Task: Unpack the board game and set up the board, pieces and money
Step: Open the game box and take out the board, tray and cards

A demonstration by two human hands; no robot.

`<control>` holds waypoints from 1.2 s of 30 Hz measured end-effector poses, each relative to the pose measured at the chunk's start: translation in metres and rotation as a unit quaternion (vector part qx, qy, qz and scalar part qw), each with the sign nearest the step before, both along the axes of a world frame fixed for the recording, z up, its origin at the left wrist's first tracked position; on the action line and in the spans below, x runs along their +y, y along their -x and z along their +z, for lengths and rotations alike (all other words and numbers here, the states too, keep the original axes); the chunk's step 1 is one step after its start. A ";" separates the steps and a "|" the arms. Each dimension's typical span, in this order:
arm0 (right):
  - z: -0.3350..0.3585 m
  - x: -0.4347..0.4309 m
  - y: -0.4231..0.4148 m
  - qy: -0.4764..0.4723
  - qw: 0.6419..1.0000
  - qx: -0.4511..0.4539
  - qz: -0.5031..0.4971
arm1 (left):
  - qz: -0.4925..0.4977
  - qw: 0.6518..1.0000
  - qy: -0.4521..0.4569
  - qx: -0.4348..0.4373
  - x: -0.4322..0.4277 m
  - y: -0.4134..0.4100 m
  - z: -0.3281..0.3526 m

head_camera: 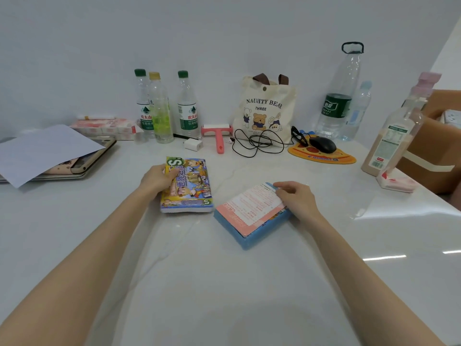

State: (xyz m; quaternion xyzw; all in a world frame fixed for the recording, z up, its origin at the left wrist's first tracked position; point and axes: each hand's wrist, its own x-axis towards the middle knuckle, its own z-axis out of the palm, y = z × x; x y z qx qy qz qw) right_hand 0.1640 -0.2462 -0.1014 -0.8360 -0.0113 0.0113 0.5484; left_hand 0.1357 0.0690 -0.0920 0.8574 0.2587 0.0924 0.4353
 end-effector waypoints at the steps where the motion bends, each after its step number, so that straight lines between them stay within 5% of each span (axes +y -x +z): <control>1: 0.000 0.003 -0.002 0.020 1.000 -0.005 0.016 | -0.005 0.999 -0.038 0.012 0.002 -0.003 -0.001; 9: -0.015 0.026 -0.022 0.089 0.993 -0.047 0.065 | -0.026 0.971 -0.229 0.062 0.005 -0.023 -0.007; 15: -0.026 0.033 -0.026 0.112 0.989 -0.079 0.057 | -0.220 0.906 -0.294 0.212 -0.005 0.002 0.001; 22: -0.002 0.040 -0.001 0.279 0.943 -0.138 0.120 | -0.120 0.919 -0.355 0.122 -0.022 0.032 -0.012; 27: 0.013 0.044 0.023 0.452 0.838 -0.028 0.305 | -0.071 0.920 -0.377 0.084 -0.011 0.039 -0.023; 32: 0.017 0.051 0.034 0.503 0.792 0.016 0.347 | -0.035 0.923 -0.371 0.096 0.001 0.047 -0.025; 36: 0.014 0.067 0.041 0.499 0.796 -0.028 0.341 | -0.005 0.924 -0.367 0.108 0.013 0.055 -0.022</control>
